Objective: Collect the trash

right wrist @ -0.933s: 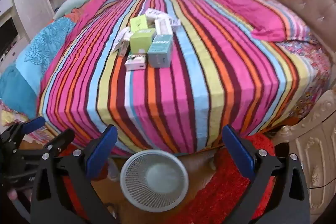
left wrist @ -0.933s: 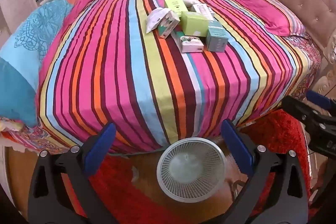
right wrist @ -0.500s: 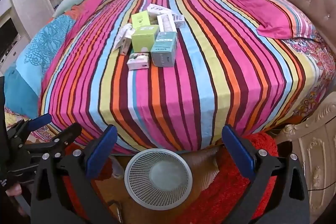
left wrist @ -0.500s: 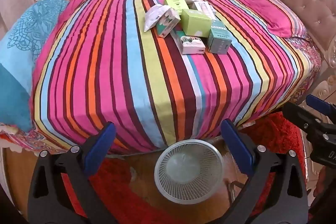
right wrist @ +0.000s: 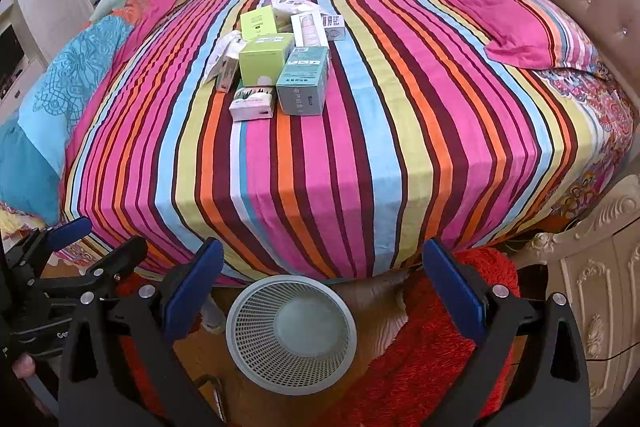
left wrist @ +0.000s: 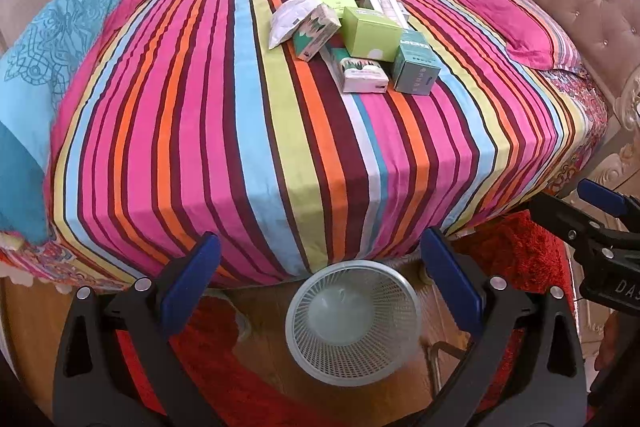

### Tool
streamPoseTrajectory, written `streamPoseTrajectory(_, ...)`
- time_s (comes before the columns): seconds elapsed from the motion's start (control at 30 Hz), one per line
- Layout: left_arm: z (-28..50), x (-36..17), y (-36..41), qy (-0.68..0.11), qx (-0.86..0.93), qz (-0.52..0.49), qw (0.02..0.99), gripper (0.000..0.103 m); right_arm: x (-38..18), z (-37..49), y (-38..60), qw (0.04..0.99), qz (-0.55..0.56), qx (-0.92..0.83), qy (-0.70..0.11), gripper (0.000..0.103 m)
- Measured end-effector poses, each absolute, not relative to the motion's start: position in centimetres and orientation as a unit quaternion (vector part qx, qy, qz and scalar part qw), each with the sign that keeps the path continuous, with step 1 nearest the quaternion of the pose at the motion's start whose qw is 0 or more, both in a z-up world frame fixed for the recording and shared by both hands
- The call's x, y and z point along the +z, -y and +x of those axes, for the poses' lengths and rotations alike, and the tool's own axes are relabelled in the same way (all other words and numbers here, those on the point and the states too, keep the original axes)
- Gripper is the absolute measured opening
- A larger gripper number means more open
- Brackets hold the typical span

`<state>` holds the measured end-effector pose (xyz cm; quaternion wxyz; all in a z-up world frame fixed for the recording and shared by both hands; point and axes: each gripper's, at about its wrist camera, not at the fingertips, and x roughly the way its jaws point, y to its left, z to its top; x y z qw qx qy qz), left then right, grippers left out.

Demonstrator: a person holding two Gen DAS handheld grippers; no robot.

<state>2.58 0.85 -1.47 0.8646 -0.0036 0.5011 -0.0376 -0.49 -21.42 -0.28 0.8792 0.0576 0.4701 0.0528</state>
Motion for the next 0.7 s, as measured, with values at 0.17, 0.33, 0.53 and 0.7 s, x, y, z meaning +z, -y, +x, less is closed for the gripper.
streamPoseTrajectory(0.17,2.5,-1.43,-1.05,-0.498,-0.039,-0.018,0.866,0.097,-0.36,-0.52,21.34,0.878,0.053,0.054,-0.473,0.095)
streamPoseTrajectory(0.33,2.5,-1.68,-0.56,-0.503,-0.047,-0.014,0.863,0.097,-0.51,-0.57,21.29,0.876,0.055,0.056,-0.475,0.095)
streamPoseTrajectory(0.53,2.3,-1.95,-0.6,-0.508,-0.048,-0.013,0.86,0.097,-0.88,-0.65,21.13,0.872,0.052,0.057,-0.483,0.095)
streamPoseTrajectory(0.7,2.23,-2.01,-0.62,-0.508,-0.048,-0.014,0.86,0.097,-0.89,-0.61,21.1,0.871,0.051,0.058,-0.485,0.095)
